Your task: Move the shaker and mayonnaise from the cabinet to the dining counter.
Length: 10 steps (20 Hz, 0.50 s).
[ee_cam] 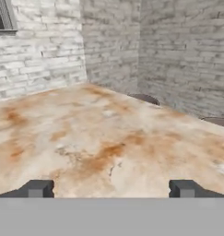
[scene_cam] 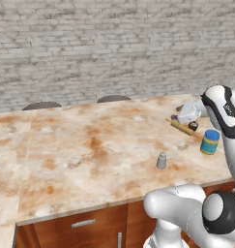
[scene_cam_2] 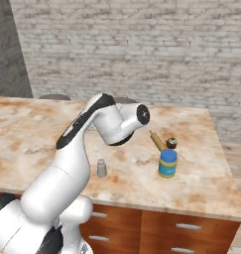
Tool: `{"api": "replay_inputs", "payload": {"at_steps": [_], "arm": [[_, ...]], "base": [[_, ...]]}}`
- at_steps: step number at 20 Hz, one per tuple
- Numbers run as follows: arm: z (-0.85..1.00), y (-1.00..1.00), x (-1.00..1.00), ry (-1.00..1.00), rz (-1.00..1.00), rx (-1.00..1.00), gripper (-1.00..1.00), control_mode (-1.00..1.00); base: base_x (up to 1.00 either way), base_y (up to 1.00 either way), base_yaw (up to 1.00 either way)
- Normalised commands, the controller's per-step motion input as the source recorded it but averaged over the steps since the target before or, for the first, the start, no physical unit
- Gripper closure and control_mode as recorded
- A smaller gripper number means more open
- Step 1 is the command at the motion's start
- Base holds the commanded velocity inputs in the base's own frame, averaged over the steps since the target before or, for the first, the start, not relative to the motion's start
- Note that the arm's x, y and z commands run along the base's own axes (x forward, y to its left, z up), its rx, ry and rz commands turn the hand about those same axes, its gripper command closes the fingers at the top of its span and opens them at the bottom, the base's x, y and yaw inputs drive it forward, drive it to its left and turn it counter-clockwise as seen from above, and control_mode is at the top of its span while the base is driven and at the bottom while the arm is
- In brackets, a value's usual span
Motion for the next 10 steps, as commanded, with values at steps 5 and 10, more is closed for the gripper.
{"api": "replay_inputs", "payload": {"at_steps": [5,10], "arm": [[0.98,0.13,-0.28,0.32,-0.22,-0.27,-1.0,-1.0],[0.53,0.55,-0.33,0.2,-0.22,-0.24,-1.0,-1.0]], "base": [[0.0,0.0,0.0],[0.0,0.0,0.0]]}}
